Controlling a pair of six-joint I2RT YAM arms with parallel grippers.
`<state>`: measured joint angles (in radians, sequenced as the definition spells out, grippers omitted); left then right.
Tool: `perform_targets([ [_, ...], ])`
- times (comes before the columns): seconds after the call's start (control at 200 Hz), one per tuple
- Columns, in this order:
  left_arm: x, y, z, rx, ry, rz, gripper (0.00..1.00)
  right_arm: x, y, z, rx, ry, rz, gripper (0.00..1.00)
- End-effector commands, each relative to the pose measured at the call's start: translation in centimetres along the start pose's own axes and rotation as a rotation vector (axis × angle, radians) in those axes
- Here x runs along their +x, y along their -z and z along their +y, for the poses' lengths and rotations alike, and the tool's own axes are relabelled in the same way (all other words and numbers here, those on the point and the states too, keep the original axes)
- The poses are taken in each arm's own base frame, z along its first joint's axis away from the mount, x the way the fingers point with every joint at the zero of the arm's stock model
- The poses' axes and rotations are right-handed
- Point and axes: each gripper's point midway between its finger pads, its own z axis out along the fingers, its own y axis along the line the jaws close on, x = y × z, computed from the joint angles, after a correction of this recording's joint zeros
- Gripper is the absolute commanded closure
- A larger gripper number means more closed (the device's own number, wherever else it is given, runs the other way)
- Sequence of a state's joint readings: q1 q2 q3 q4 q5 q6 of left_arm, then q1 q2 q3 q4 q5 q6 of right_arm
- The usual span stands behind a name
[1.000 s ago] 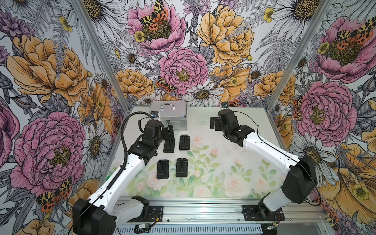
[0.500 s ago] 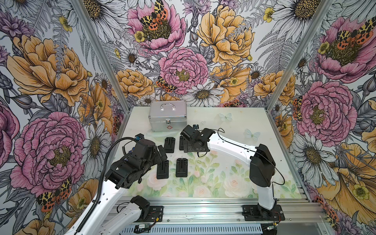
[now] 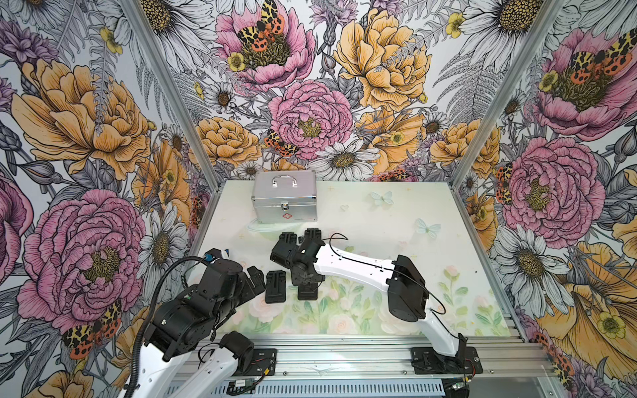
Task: Open the phone stand
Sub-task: Pick up the phone stand at the center of the board.
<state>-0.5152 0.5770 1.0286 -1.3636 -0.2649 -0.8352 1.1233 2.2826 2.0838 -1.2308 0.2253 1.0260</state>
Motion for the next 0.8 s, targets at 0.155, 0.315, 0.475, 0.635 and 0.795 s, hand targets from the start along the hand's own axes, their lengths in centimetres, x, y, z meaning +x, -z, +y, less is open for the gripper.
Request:
perform_targets([
  [0.155, 0.6, 0.8, 0.9, 0.006, -0.017, 0.002, 0.01, 1.5, -1.5, 0.1, 0.085, -0.005, 0.032, 0.47],
  [0.315, 0.9, 0.9, 1.0, 0.020, -0.017, 0.007, 0.01, 1.4, -2.0, 0.0, 0.103, -0.010, 0.020, 0.50],
  [0.475, 1.1, 0.9, 1.0, 0.027, -0.018, 0.013, 0.01, 1.5, -2.8, 0.2, 0.105, -0.011, 0.026, 0.52],
  [0.635, 1.1, 0.8, 0.9, 0.027, -0.021, 0.015, 0.01, 1.8, -3.5, 0.2, 0.114, -0.009, 0.035, 0.53],
  [0.795, 1.2, 0.7, 1.0, 0.025, -0.023, 0.019, 0.01, 1.5, -3.8, 0.5, 0.106, -0.010, 0.028, 0.55],
])
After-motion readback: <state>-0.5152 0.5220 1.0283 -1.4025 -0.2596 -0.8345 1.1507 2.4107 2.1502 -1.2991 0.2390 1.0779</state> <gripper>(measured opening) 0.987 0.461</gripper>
